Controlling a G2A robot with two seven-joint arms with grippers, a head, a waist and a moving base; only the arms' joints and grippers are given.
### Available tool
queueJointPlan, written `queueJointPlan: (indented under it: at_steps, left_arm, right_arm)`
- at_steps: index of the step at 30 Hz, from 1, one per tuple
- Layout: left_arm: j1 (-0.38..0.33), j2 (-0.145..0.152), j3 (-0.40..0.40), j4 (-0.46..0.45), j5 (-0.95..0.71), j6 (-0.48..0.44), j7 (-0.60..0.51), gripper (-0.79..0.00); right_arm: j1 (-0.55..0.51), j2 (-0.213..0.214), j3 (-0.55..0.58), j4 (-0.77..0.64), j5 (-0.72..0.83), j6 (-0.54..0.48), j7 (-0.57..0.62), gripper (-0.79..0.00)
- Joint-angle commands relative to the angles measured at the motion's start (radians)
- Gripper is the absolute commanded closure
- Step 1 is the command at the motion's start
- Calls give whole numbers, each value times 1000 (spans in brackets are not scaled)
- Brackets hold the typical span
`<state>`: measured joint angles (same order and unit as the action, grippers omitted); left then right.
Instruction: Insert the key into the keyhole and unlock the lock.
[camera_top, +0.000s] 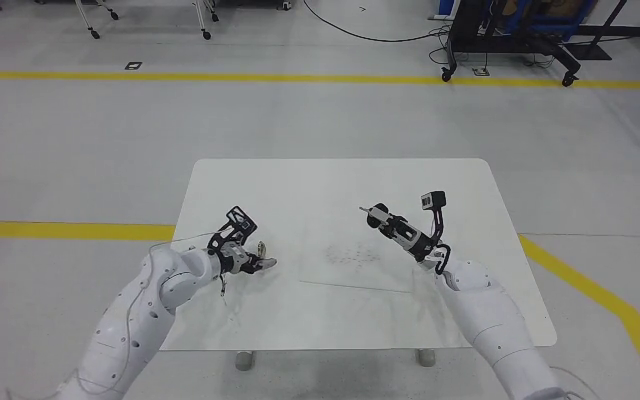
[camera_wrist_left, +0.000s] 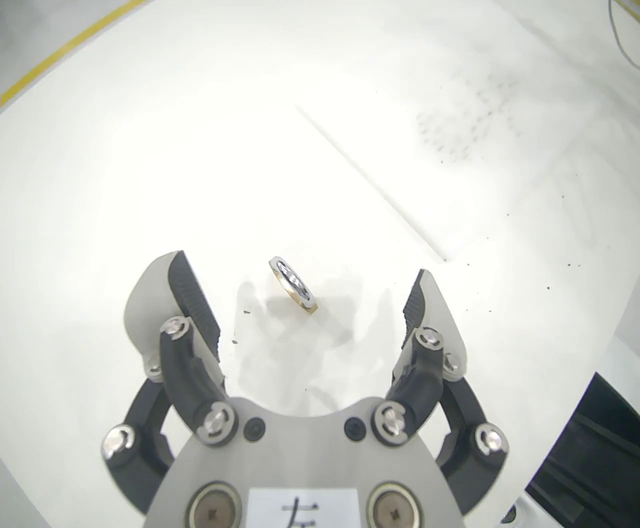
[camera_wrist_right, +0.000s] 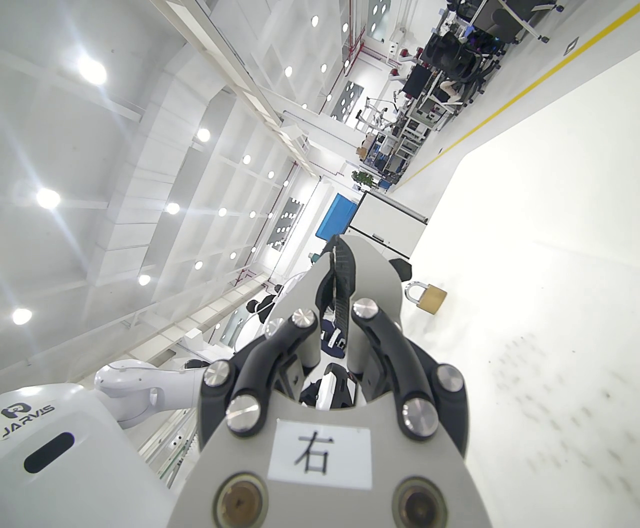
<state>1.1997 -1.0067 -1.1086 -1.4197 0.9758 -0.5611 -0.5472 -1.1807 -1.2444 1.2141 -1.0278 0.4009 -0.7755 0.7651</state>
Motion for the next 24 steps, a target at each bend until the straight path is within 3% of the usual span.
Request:
queueJointPlan:
  at_steps: [1,4,12,14,16,24]
  left_arm:
    - [-5,-2,10,3,4,4,-8,-634]
    - [-10,-4,15,10,5,11,-9,-517]
    - [-18,-10,24,22,24,51,8,-354]
    - [-21,-11,25,27,27,56,13,-222]
    - [-22,-12,26,31,27,57,14,0]
    - [-29,-16,36,45,40,60,13,0]
  right_arm:
    - [0,0,0,0,0,0,0,0]
    - [0,0,0,0,0,0,0,0]
    - [0,0,0,0,0,0,0,0]
    - [0,0,0,0,0,0,0,0]
    - [0,0,0,0,0,0,0,0]
    - [0,0,0,0,0,0,0,0]
